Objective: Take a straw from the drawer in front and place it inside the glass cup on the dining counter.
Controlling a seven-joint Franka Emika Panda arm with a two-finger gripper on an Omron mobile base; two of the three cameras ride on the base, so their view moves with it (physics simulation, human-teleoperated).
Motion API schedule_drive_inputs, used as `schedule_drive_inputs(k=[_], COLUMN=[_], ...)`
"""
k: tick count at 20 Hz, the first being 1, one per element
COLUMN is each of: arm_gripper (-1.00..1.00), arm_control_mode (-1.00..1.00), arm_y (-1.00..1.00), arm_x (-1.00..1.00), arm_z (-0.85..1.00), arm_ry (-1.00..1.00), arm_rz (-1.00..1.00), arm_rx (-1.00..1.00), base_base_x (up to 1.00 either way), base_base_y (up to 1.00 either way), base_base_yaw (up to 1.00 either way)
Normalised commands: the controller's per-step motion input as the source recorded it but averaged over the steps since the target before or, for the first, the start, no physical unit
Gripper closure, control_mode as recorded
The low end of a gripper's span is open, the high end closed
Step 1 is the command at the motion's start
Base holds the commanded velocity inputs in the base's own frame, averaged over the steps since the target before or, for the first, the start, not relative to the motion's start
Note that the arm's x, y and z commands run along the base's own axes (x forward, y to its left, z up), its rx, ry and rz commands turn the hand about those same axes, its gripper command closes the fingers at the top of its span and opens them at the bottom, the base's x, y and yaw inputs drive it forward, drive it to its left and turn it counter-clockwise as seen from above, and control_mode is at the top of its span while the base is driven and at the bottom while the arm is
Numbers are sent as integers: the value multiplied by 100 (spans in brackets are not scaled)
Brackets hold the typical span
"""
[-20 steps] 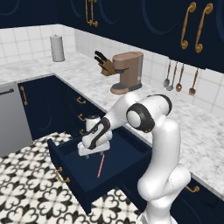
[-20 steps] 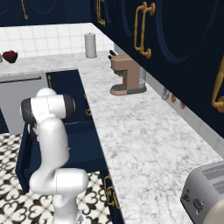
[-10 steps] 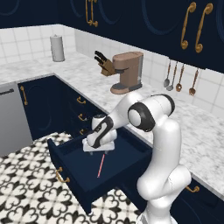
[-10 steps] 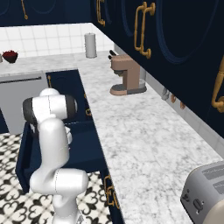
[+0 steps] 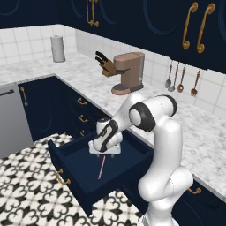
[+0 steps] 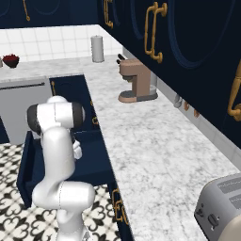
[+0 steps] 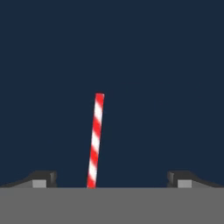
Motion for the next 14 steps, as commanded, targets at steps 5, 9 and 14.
schedule_drive_inputs(k=[5, 9, 14], arm_gripper=[-100, -100, -100], arm_control_mode=[-100, -100, -100], arm_y=[0, 0, 5], arm_x=[6, 21, 33], arm_z=[-19, -30, -27], arm_ry=[0, 0, 0], arm_rz=[-3, -2, 0], arm_rx=[0, 0, 0], base_base_x=[0, 0, 0], base_base_y=[0, 0, 0], base_base_yaw=[0, 0, 0])
